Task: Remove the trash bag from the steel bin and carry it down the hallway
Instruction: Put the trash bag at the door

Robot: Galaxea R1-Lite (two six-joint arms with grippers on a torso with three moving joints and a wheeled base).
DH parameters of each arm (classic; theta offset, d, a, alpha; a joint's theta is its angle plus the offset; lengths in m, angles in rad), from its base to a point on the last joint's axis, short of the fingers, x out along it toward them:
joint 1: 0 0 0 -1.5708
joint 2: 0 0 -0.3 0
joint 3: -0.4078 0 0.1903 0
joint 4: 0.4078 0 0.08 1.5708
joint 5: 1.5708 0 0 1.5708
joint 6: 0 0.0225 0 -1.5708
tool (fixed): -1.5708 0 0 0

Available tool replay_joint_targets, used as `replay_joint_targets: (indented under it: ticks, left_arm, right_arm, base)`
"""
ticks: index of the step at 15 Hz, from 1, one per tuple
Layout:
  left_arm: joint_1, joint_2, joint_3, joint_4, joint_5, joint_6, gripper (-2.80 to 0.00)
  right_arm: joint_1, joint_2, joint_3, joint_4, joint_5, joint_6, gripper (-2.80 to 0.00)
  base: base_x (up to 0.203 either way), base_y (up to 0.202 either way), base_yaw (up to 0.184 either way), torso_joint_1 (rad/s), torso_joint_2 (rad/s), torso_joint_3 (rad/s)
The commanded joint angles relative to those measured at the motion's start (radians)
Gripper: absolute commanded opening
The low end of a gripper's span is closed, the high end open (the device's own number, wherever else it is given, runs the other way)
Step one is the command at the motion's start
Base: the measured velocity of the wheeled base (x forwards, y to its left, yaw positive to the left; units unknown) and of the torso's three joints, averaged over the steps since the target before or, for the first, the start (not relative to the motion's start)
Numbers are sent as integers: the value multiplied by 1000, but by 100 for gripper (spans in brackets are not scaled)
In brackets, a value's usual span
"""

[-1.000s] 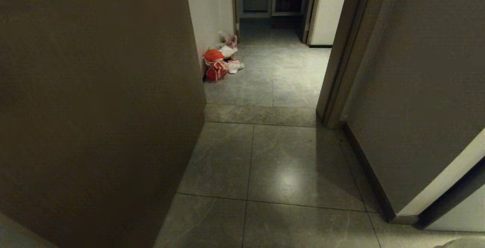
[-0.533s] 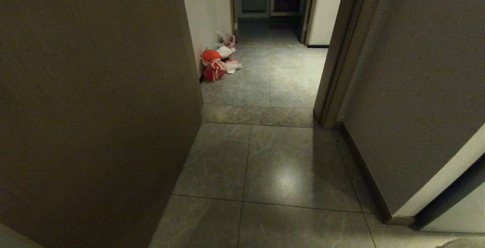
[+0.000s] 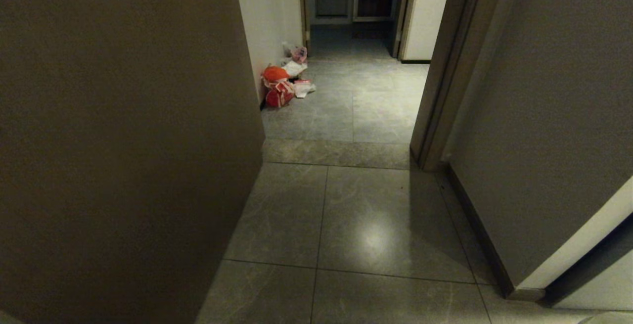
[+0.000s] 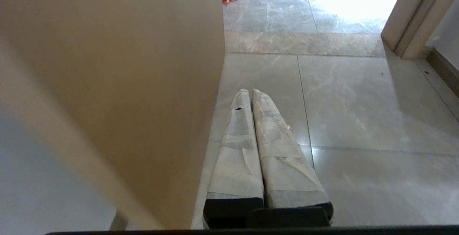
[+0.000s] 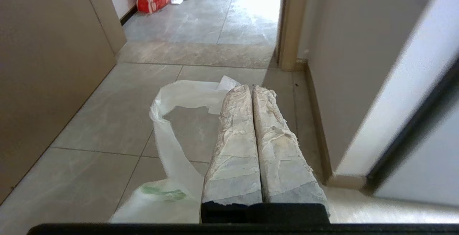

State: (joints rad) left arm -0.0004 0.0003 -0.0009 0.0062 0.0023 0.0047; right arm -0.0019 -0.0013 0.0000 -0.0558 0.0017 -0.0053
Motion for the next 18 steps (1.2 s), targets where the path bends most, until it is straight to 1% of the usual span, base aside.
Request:
replay_joint_targets:
  ticks: [1, 18]
  left_arm:
    - [0, 1, 1, 0, 1, 0, -280]
    - [0, 1, 1, 0, 1, 0, -280]
  right_arm:
    - [0, 0, 25, -1, 0, -1, -280]
    - [0, 0, 25, -1, 0, -1, -280]
  base:
    - [191, 0, 1, 2, -2, -2]
    - [192, 0, 0, 3, 3, 3]
